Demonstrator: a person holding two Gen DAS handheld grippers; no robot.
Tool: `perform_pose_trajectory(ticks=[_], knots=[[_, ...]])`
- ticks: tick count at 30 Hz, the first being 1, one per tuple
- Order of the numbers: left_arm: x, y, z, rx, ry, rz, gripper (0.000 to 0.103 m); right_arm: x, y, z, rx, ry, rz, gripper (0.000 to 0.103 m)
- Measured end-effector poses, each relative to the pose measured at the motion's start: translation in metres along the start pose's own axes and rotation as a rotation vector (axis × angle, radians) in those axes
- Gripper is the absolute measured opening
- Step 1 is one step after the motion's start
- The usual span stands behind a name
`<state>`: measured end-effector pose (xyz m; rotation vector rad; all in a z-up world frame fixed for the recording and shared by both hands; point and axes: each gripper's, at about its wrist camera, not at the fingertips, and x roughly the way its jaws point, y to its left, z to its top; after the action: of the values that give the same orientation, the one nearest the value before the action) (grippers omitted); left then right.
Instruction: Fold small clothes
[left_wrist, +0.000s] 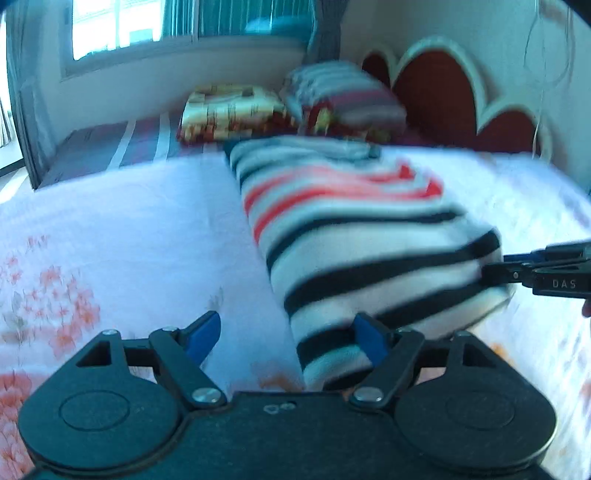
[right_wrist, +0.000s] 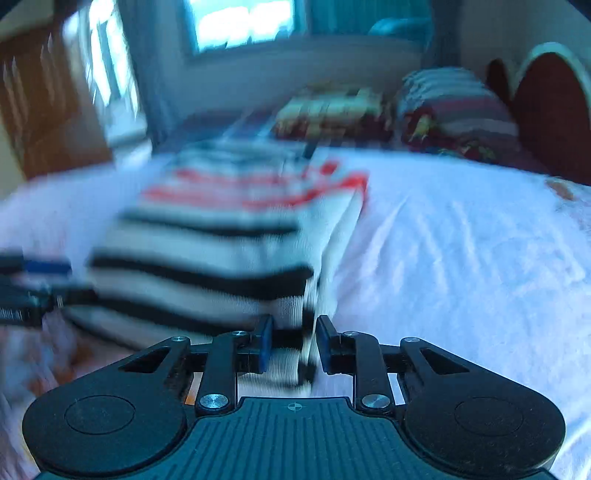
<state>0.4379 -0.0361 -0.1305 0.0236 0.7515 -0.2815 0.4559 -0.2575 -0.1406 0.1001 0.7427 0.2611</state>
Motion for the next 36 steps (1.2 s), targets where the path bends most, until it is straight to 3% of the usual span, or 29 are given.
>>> perform_pose_trajectory(ticks=[2,4,5,6,8,11,14,15,17,21,23,24,25,33,36], knots=[[-0.004,0.008,0.016,-0.033,-0.059,-0.002,0.077,-0.014,0.001,0.015,0.011,-0.113,0.017,0.025],[0.009,0.012,0.034,-0.05,-0.064,0.006,0.077,-0.008,0.006,0.033,-0.016,-0.16,0.002,0.025],[0.019,0.013,0.041,-0.051,-0.053,0.004,0.077,0.002,0.008,0.041,-0.033,-0.155,0.003,0.021],[0.032,0.013,0.046,-0.053,-0.032,0.006,0.078,0.015,0.01,0.045,-0.054,-0.132,0.006,0.011],[0.055,0.016,0.049,-0.065,0.016,-0.016,0.082,0.06,0.008,0.042,-0.084,0.036,-0.05,0.007],[0.059,0.02,0.054,-0.073,0.048,-0.032,0.08,0.057,0.007,0.043,-0.084,0.016,-0.034,0.007],[0.044,0.014,0.059,-0.022,-0.019,-0.012,0.079,0.032,0.003,0.043,-0.077,-0.11,-0.027,0.007],[0.05,0.012,0.057,-0.019,0.007,-0.011,0.079,0.038,0.0,0.045,-0.067,-0.096,-0.028,0.007],[0.064,0.011,0.049,-0.021,0.027,-0.014,0.084,0.067,-0.005,0.041,-0.074,0.022,-0.06,0.007],[0.062,0.016,0.05,-0.05,0.03,-0.025,0.084,0.056,-0.002,0.046,-0.08,0.017,-0.052,0.008],[0.06,0.015,0.05,-0.036,0.027,-0.016,0.086,0.046,-0.007,0.047,-0.039,-0.003,-0.043,0.036],[0.061,0.015,0.051,-0.034,0.025,-0.011,0.087,0.042,-0.01,0.048,-0.018,-0.023,-0.039,0.071],[0.062,0.015,0.051,-0.031,0.024,-0.007,0.088,0.04,-0.015,0.049,0.008,-0.046,-0.029,0.075],[0.059,0.017,0.055,-0.044,0.028,-0.018,0.087,0.036,-0.04,0.056,0.149,-0.03,0.045,0.075],[0.05,0.025,0.056,-0.074,0.013,-0.076,0.087,0.036,-0.056,0.055,0.234,0.0,0.1,0.075]])
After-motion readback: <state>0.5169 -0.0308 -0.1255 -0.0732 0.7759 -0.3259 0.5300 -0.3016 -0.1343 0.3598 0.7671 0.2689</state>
